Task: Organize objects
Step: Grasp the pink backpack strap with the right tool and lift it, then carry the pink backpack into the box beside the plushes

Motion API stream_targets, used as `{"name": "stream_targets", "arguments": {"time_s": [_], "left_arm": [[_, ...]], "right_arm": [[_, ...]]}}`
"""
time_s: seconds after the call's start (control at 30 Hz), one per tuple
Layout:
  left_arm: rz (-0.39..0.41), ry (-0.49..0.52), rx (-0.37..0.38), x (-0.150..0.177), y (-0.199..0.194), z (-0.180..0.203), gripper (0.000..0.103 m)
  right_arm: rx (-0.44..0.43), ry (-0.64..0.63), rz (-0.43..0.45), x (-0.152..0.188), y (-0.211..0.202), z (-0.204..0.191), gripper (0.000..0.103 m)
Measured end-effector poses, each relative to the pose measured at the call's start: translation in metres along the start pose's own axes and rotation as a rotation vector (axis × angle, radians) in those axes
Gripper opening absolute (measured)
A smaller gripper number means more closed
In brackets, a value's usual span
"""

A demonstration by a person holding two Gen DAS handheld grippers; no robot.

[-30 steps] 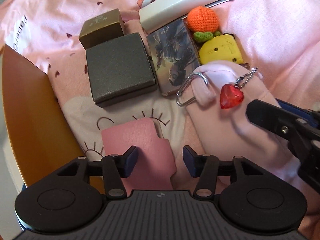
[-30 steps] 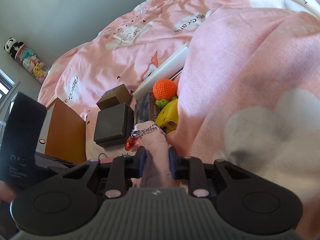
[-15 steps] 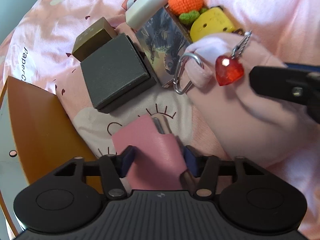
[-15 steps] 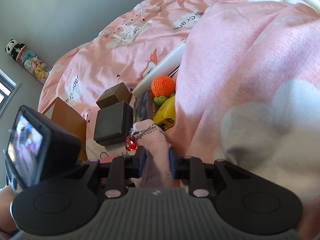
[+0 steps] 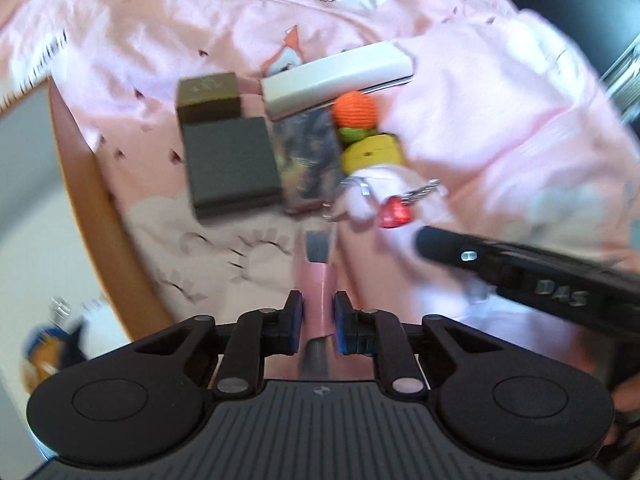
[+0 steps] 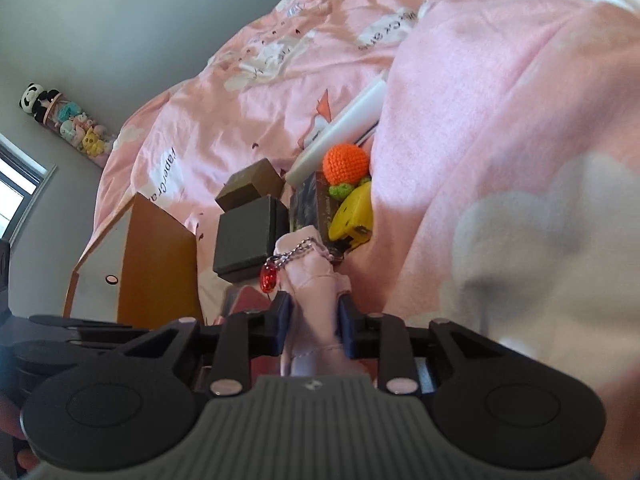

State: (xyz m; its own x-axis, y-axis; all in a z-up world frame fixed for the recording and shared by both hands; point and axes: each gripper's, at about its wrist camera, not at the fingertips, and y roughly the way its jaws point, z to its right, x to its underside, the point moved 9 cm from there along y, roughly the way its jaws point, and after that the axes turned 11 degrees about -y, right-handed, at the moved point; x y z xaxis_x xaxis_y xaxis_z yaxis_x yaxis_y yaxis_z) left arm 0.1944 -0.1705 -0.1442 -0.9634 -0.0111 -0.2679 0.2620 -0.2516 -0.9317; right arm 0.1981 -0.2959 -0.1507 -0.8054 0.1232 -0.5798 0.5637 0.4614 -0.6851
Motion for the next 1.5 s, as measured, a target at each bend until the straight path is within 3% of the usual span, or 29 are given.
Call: {"name": "stream_targets", "arguments": {"time_s": [0.13,0.37,0.5,0.7,0.9,1.07,1.23,1.33,1.5], "left_arm": [[0.017,-0.024,-0.057,0.0,0.01,-0.006,0.018],[0.01,-0.016,-0.07,0.005,0.024,-0.003,0.026],[0.072,-0.016,-0.076,0.008,0.022,-0.006,0.024],[0.179,-0.077,-0.006,0.008,-0.019,-0.013,0.023],[0.296,-0.136,0.08,0.007,-0.083,-0.027,0.023],[0.379,-0.169,0.136,0.009,-0.138,-0.047,0.023],[0.439,-0.238,0.143,0.012,-0.189,-0.087,0.023],[0.457,-0.291,0.118,0.016,-0.21,-0.117,0.023],[0.443,-0.377,0.034,0.033,-0.216,-0.167,0.023]], "right_arm": [[0.009,-0.004,-0.051,0.008,0.011,-0.001,0.028],[0.02,-0.029,-0.061,0.011,0.016,-0.002,0.029],[0.038,-0.039,-0.06,0.012,0.015,-0.003,0.028],[0.086,-0.08,-0.04,0.005,0.001,-0.019,0.025],[0.137,-0.182,0.071,-0.017,-0.036,-0.057,0.024],[0.089,-0.257,0.17,-0.037,-0.064,-0.108,0.024],[-0.023,-0.328,0.237,-0.053,-0.075,-0.173,0.024],[-0.121,-0.349,0.224,-0.054,-0.069,-0.214,0.024],[-0.257,-0.317,0.112,-0.034,-0.034,-0.262,0.024]]}}
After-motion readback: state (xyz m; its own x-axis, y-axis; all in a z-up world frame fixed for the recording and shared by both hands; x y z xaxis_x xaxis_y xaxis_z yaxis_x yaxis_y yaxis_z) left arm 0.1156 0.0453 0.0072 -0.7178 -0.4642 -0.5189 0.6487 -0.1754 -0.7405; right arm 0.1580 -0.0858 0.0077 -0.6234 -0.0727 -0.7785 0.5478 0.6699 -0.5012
